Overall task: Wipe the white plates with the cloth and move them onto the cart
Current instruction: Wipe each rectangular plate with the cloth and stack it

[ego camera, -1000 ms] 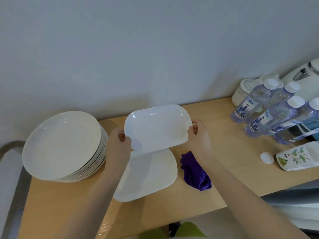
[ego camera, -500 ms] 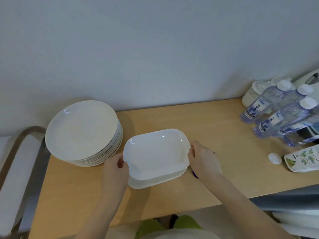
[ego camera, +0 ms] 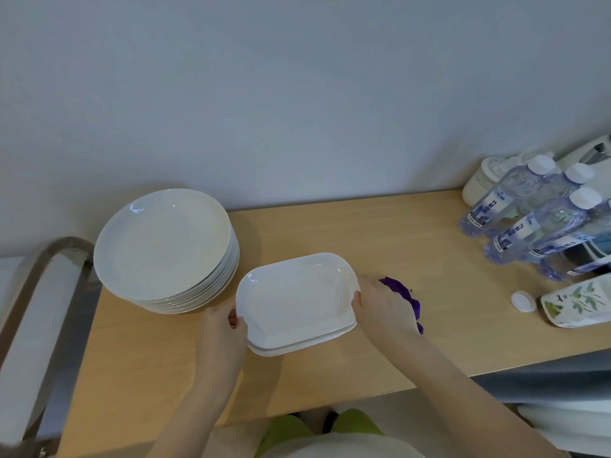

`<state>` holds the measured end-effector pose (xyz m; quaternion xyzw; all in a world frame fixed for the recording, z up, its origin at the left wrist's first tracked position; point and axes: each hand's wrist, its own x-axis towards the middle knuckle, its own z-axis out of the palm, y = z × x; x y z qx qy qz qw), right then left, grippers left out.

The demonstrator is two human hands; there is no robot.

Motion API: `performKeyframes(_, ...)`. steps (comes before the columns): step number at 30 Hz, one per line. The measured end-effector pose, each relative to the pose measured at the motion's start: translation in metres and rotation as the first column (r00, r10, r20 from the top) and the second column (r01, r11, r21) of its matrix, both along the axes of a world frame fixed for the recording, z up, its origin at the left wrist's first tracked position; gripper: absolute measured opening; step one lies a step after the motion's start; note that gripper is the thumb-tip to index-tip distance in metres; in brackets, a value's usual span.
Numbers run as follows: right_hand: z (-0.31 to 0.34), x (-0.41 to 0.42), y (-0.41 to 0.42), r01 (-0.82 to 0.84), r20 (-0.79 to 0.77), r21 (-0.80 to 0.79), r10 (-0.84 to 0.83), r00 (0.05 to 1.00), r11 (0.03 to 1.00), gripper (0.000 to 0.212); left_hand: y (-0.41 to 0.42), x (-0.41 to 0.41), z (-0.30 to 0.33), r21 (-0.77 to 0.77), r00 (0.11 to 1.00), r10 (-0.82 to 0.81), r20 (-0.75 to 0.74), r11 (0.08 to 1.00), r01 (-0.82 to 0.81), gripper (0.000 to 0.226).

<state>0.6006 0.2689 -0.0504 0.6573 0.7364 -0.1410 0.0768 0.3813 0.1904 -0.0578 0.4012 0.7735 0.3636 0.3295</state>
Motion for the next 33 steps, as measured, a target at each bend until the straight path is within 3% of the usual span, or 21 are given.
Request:
performKeyframes(5,0.0,0.025,0.013,0.219,-0.179,0.085,-0.202,0.963,0.972,0.022,0.0,0.003,-0.003,-0.009,0.999,0.045,0.009,0.999,-0.045,0.024)
performKeyframes(8,-0.014,0.044,0.016,0.207,-0.004,-0.014,-0.207,0.978,0.978,0.045,0.0,0.005,-0.002,0.013,0.997,0.066,0.032,0.998,-0.066,0.043)
performKeyframes(10,-0.028,0.049,0.008,0.194,0.049,-0.096,-0.19,0.981,0.976,0.06,0.0,0.005,-0.005,0.03,0.997,0.066,0.047,0.997,-0.068,0.043)
performKeyframes(14,-0.051,0.058,0.001,0.261,-0.147,-0.078,-0.27,0.951,0.962,0.066,-0.002,0.003,-0.017,0.0,0.997,0.072,0.042,0.997,-0.072,0.035)
performKeyframes(15,-0.05,0.061,0.003,0.344,-0.266,-0.098,-0.357,0.895,0.934,0.062,-0.002,0.002,-0.02,-0.014,0.997,0.067,0.047,0.998,-0.067,0.039)
performKeyframes(17,-0.044,0.064,0.006,0.487,-0.558,-0.203,-0.509,0.655,0.85,0.051,-0.004,0.001,-0.023,-0.022,0.996,0.062,0.065,0.998,-0.061,0.044)
performKeyframes(19,-0.029,0.063,0.008,0.542,-0.728,-0.224,-0.509,0.46,0.81,0.042,-0.004,-0.001,-0.023,-0.02,0.992,0.073,0.106,0.997,-0.071,0.046)
performKeyframes(22,-0.002,0.043,0.008,0.484,-0.833,-0.154,-0.377,0.405,0.862,0.036,-0.004,-0.003,-0.025,-0.012,0.985,0.066,0.159,0.998,-0.065,0.046)
performKeyframes(25,0.018,0.0,0.001,0.283,-0.861,-0.138,-0.256,0.44,0.949,0.039,-0.005,-0.003,-0.02,0.043,0.973,0.044,0.228,0.998,-0.056,0.048)
performKeyframes(28,0.015,-0.049,-0.008,0.081,-0.788,-0.09,-0.121,0.604,0.993,0.047,-0.006,-0.003,-0.016,0.06,0.948,0.072,0.311,0.994,-0.095,0.055)
performKeyframes(33,-0.005,-0.108,-0.023,-0.057,-0.685,-0.059,0.001,0.728,0.997,0.06,-0.009,-0.004,-0.018,0.042,0.894,0.116,0.432,0.988,-0.149,0.058)
